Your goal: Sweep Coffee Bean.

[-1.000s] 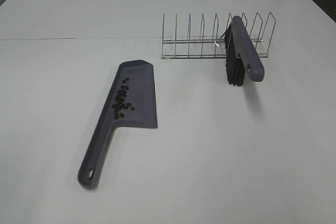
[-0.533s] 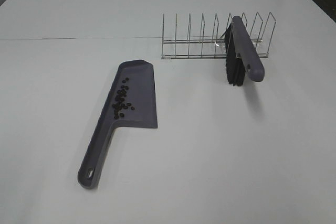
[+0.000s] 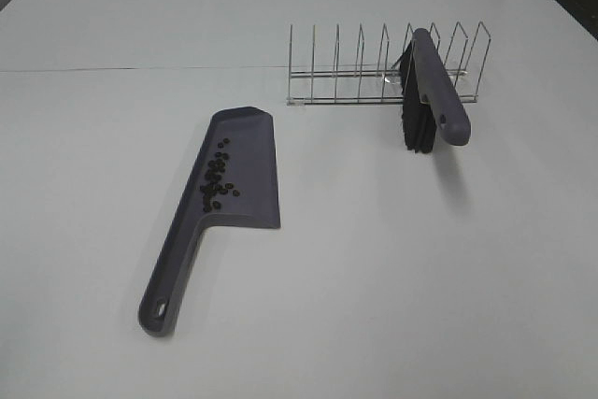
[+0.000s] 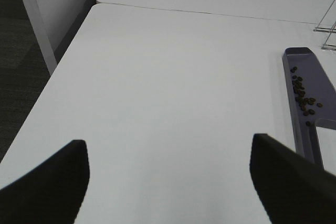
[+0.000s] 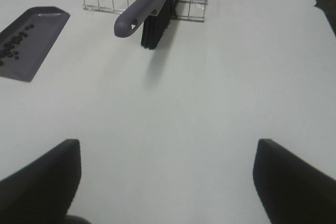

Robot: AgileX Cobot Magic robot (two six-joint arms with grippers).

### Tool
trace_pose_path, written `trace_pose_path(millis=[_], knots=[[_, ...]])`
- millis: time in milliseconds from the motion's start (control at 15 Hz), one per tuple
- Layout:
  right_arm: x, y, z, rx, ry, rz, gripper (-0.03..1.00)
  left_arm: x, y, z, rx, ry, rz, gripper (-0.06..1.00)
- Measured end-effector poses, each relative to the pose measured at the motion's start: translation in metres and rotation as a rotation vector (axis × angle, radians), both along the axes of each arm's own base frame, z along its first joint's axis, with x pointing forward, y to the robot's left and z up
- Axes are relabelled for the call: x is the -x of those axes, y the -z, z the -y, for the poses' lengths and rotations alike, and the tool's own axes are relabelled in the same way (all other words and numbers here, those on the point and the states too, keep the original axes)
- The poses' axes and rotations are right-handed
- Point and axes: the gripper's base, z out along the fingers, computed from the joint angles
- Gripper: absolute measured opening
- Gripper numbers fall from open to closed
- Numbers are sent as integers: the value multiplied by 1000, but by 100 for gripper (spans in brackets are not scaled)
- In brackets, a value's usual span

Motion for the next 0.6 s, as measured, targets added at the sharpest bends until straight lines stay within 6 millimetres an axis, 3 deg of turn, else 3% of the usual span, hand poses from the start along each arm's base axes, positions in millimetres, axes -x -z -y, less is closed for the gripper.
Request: trace_pose_path(millis=[600], knots=[[2, 0, -1, -9, 25, 19, 78, 0, 0, 0, 0, -2, 0, 79]])
